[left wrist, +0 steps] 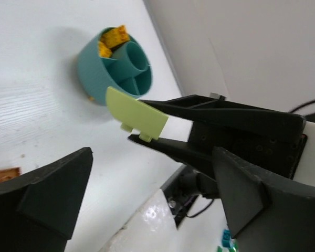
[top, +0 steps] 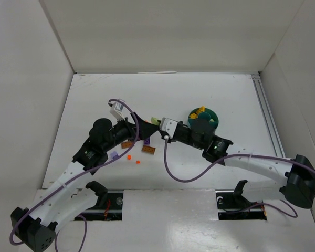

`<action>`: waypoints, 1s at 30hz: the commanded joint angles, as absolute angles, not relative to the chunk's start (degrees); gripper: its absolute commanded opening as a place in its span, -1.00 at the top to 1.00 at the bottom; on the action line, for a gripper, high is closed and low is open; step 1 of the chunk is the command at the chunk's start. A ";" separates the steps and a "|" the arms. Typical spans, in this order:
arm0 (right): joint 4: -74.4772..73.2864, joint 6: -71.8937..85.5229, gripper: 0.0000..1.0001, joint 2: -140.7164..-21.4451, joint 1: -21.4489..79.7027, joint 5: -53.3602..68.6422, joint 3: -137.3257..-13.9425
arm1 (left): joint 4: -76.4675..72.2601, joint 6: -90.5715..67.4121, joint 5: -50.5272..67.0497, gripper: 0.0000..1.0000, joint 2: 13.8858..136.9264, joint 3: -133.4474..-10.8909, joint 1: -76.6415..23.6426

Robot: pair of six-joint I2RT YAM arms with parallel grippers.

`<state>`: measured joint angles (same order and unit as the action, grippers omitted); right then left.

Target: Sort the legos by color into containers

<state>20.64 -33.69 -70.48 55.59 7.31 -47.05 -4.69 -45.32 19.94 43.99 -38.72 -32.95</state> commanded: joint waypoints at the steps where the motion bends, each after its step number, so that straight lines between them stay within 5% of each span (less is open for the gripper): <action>1: 13.82 -30.23 1.00 -70.58 55.90 -1.65 -51.59 | -0.72 -43.59 12.24 -0.99 42.71 -42.00 -33.13; 6: 3.27 -22.69 1.00 -70.05 50.55 -7.11 -53.78 | 8.51 -43.59 1.78 -1.00 44.82 -44.12 -33.13; 13: -5.17 -16.70 1.00 -66.98 30.61 3.51 -52.55 | 16.17 -44.12 -9.82 -1.00 48.16 -44.74 -33.13; 22: -16.61 -18.01 0.95 -69.07 7.85 13.34 -57.91 | 15.38 -44.12 -6.50 -1.00 50.62 -40.43 -29.71; 30: -16.52 -19.78 0.92 -75.75 5.71 22.14 -58.97 | 14.16 -43.59 -4.75 -1.00 55.28 -40.43 -28.65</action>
<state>-16.45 -18.72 -74.61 5.67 16.10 -56.99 16.01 -44.53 -5.87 54.61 -40.73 -29.32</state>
